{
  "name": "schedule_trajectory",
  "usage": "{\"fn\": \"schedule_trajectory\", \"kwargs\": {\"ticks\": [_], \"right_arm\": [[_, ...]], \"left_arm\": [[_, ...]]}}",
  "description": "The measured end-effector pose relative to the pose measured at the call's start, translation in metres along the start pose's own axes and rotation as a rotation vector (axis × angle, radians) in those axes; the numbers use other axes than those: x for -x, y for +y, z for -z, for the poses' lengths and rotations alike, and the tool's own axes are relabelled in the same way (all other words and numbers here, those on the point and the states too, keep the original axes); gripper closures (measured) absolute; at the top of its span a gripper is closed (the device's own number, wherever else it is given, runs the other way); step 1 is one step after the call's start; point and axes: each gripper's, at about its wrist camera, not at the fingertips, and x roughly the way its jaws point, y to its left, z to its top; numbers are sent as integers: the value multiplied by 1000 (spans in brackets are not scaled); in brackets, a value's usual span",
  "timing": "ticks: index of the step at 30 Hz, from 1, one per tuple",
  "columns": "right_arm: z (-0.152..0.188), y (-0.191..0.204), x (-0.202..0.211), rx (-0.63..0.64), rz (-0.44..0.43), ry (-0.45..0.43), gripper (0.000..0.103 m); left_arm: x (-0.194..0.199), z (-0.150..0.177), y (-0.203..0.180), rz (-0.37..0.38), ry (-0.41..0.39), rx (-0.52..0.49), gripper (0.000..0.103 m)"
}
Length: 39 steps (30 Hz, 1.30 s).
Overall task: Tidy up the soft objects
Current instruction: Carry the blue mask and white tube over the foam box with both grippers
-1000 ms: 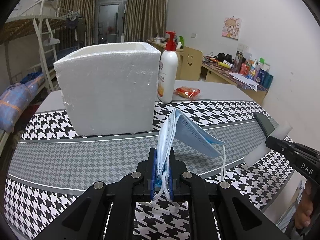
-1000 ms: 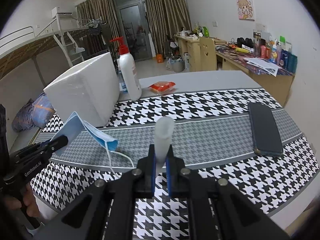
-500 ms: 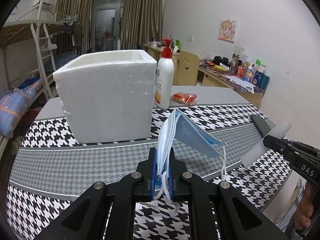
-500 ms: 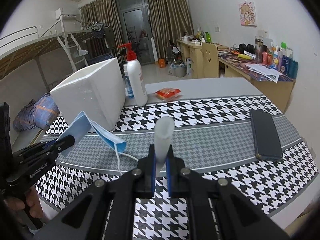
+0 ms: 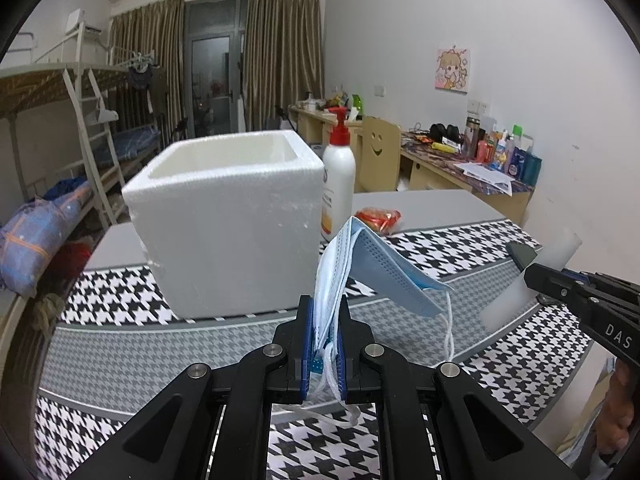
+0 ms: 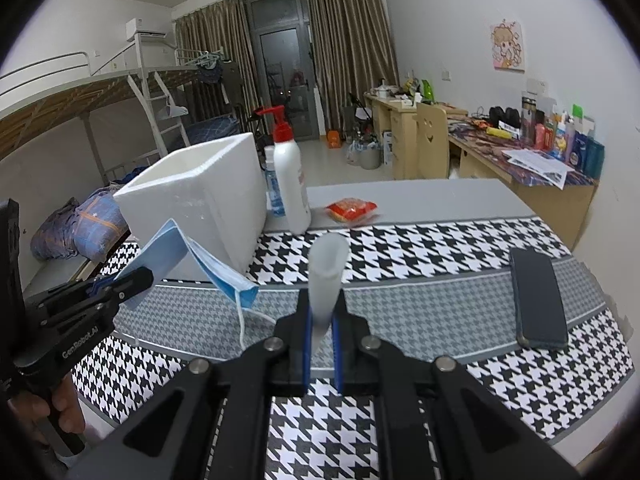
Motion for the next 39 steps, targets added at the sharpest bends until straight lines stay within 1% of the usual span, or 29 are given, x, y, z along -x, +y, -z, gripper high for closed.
{"fn": "schedule_trajectory", "kwargs": {"ticks": [8,13,17,21,28,32,39], "right_arm": [[-15,11,2,29,-11,-33,91],[-24,19,4,50,-16,-53,91],[-31,27,7,69,-22,-70,91],[-38,36,11,93,-37,-93,91],[-51,49,12,118,-35,-113,91],[-58,51,13,124,-46,-119,91],[-69,60,15,137,-60,-139,91]], "left_arm": [[10,-16,8,-13,-48,-19,93],[15,-27,14,-12,-68,-13,93],[16,-35,16,9,-71,-9,93],[22,-43,19,-2,-98,-9,93],[36,-60,23,-15,-157,-14,93],[36,-72,28,-13,-166,-5,93],[35,-87,38,-57,-193,14,93]]}}
